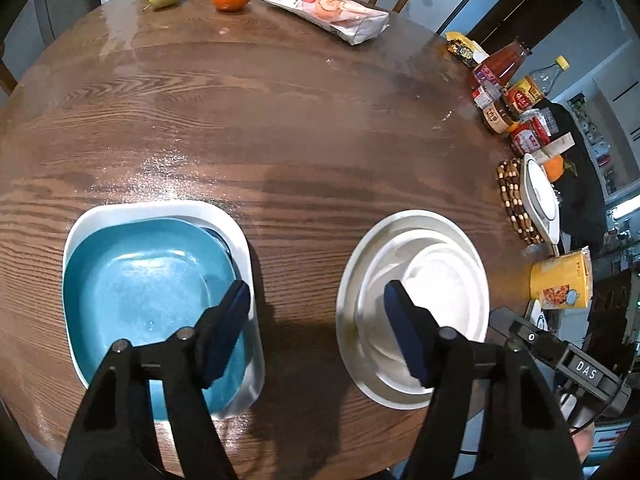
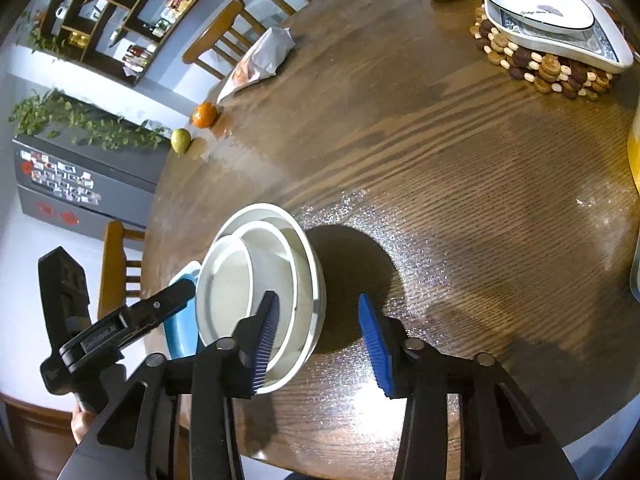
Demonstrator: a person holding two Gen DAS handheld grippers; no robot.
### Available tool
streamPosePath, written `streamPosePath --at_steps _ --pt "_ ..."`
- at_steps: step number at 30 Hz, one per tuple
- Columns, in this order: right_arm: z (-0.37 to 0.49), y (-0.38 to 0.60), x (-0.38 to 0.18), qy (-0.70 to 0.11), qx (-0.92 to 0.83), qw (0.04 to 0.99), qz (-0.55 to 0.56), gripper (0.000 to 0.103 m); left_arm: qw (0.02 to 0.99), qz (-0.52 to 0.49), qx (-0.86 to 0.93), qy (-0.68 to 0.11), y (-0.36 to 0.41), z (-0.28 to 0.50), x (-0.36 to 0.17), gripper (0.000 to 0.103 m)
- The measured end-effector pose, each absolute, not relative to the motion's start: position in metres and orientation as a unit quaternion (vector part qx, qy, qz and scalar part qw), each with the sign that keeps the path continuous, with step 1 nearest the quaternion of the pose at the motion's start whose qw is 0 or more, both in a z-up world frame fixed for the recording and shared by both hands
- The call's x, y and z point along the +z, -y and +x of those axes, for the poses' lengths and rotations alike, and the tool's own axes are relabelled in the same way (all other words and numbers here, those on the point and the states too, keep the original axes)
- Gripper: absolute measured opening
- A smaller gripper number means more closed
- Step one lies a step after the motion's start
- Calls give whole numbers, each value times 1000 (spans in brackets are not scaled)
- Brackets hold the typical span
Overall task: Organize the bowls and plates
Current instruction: 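Close both tools on the rim of the white bowl stack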
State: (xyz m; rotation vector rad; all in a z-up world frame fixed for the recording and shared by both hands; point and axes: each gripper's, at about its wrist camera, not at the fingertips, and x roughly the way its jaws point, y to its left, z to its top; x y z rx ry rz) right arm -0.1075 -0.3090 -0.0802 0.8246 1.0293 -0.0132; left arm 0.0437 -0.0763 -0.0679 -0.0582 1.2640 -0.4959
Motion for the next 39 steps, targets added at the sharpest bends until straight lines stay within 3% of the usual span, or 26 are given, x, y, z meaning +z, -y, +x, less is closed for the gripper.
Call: streamPosePath --at_steps 8,25,33,39 --pt "-106 308 -81 -483 -8 789 380 33 777 -28 -227 -587 70 43 -71 67" --pt "-99 303 -86 -509 -33 788 343 33 770 -4 -209 -603 71 47 -81 69" --pt "-92 300 -91 -517 -34 785 340 32 762 27 -216 -610 84 42 -92 56" --pt "-91 298 -92 -506 -29 789 346 20 769 48 -213 -601 91 42 -89 53"
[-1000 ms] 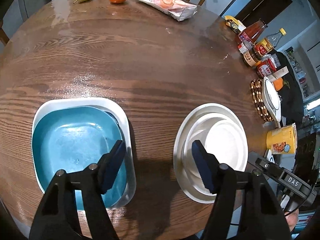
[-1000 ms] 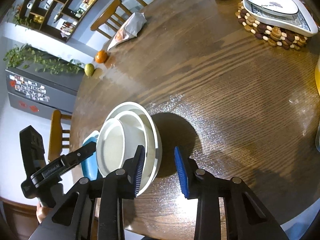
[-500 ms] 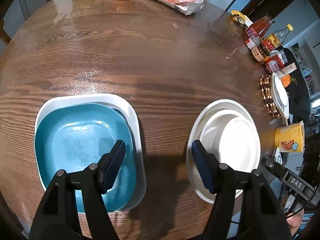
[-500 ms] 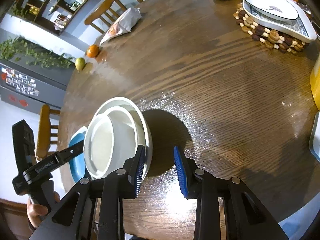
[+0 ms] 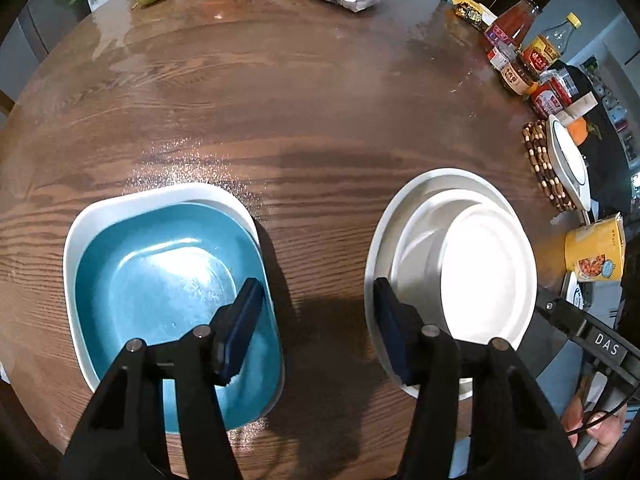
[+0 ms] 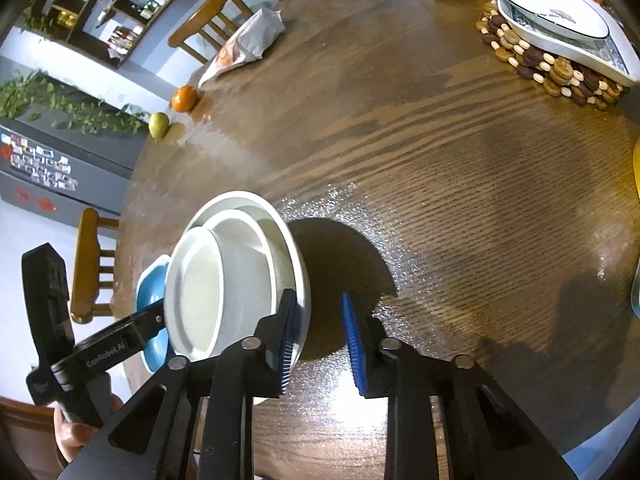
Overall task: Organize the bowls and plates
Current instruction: 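Close both tools on the rim of the white bowl stack, then lift the white bowl stack and carry it over the teal dish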
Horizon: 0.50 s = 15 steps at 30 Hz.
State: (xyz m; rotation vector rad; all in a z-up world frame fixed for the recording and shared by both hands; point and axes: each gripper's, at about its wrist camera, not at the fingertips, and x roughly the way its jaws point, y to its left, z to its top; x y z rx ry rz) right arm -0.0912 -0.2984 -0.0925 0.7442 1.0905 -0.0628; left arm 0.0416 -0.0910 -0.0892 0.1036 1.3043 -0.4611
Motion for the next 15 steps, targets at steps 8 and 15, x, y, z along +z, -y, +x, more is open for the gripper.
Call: streamPosePath --at_steps 8,15 --pt "-85 288 -87 -503 -22 798 331 10 778 63 -208 -589 91 40 -85 44" --pt "-78 271 -84 -506 4 802 316 10 789 76 -204 -575 91 35 -78 5"
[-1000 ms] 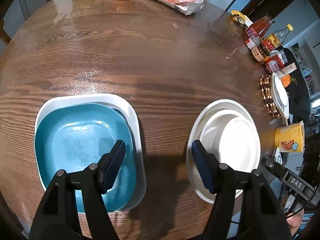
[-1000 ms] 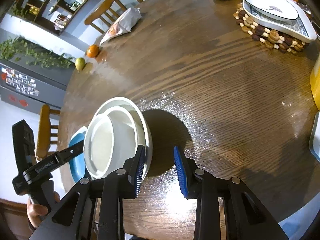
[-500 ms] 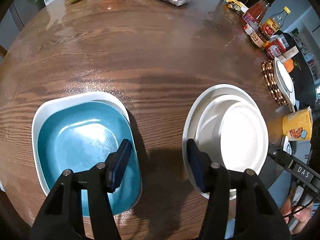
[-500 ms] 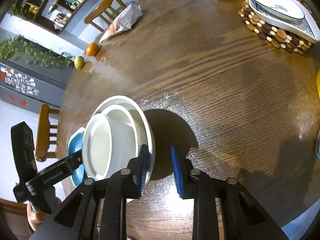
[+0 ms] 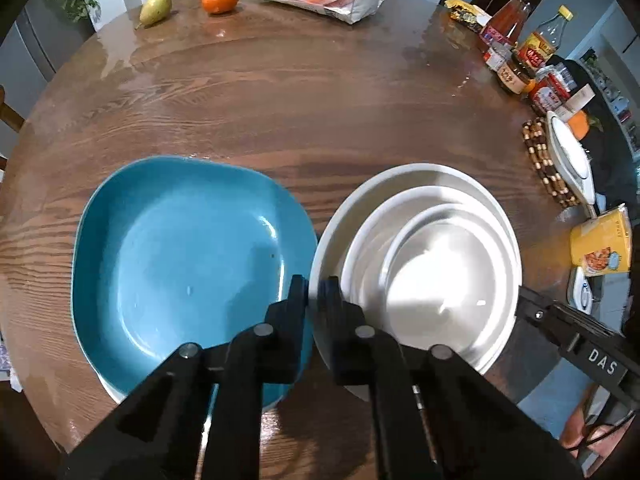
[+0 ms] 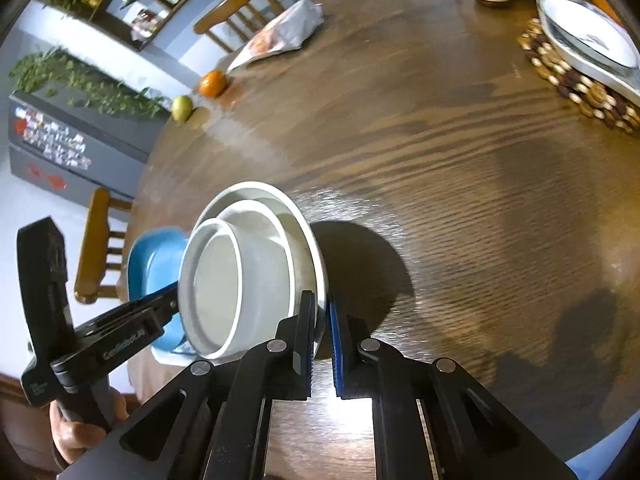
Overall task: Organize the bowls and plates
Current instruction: 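Lift the white bowl stack and carry it over the teal dish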
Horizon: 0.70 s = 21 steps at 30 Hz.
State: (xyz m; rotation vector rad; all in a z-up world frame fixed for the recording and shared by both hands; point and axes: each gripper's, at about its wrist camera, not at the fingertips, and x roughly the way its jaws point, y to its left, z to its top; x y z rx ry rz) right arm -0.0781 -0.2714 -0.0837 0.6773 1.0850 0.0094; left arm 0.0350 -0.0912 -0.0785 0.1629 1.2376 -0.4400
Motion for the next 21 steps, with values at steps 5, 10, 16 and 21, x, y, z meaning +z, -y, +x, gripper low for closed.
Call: streamPosePath --at_steps 5,10,16,21 --pt "-78 272 -88 -509 10 797 324 10 793 80 -197 -571 91 32 -77 5" --pt "-77 267 -88 -515 11 799 311 10 792 76 -204 -570 87 34 -77 4" --pt "-78 270 -90 -514 9 797 318 10 799 129 -203 -551 101 26 -74 4" --pt "-84 272 -90 -512 14 792 333 10 802 210 -216 -515 117 14 -72 5"
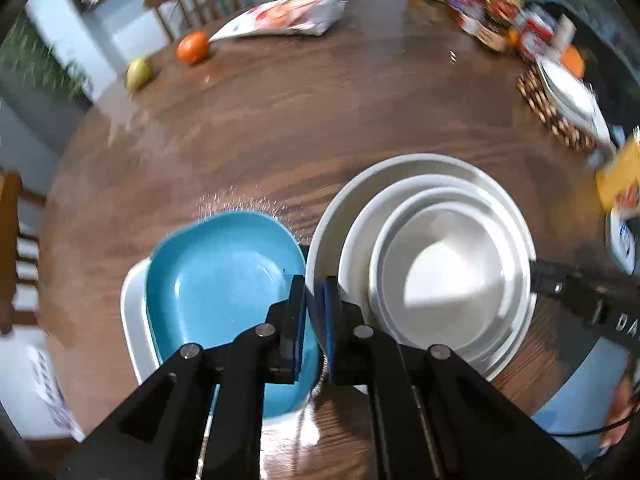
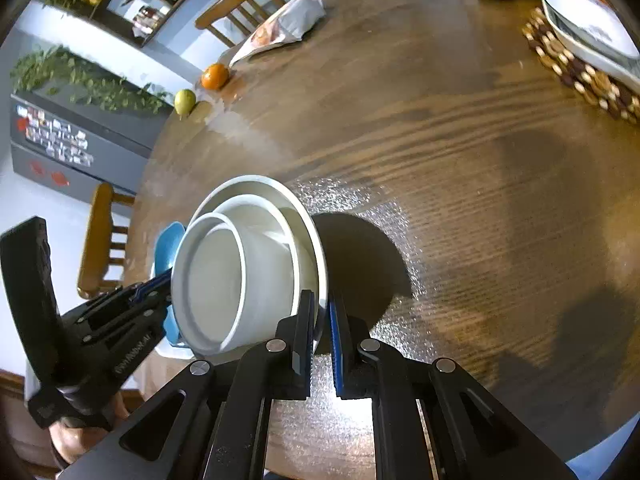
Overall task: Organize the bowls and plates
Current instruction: 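Lift the white bowl stack and carry it over the teal dish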
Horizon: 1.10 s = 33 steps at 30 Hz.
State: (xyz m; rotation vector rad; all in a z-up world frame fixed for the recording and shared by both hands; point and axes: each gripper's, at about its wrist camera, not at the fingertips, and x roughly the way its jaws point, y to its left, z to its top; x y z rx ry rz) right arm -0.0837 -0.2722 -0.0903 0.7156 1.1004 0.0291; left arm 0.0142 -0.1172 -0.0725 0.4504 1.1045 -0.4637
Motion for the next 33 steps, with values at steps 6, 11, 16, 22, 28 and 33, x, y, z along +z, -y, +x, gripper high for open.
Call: streamPosePath --at_steps 6,11,16,22,28,33 --pt "-91 281 -92 -508 2 791 342 10 795 233 -250 -501 124 18 -75 8" --pt "-96 291 -94 -505 -3 784 361 10 784 249 -272 -499 134 20 -74 11" --pt "-99 296 -95 -500 -9 784 368 10 773 288 -269 -497 142 27 -72 32" --pt "-100 290 -93 -498 1 787 363 10 769 231 -247 -542 117 36 -77 44" --pt "-99 290 -93 -503 1 787 357 10 789 240 -223 -520 107 28 -74 66" --pt "-99 287 -99 -510 3 783 355 10 809 287 -238 -454 118 14 -64 65"
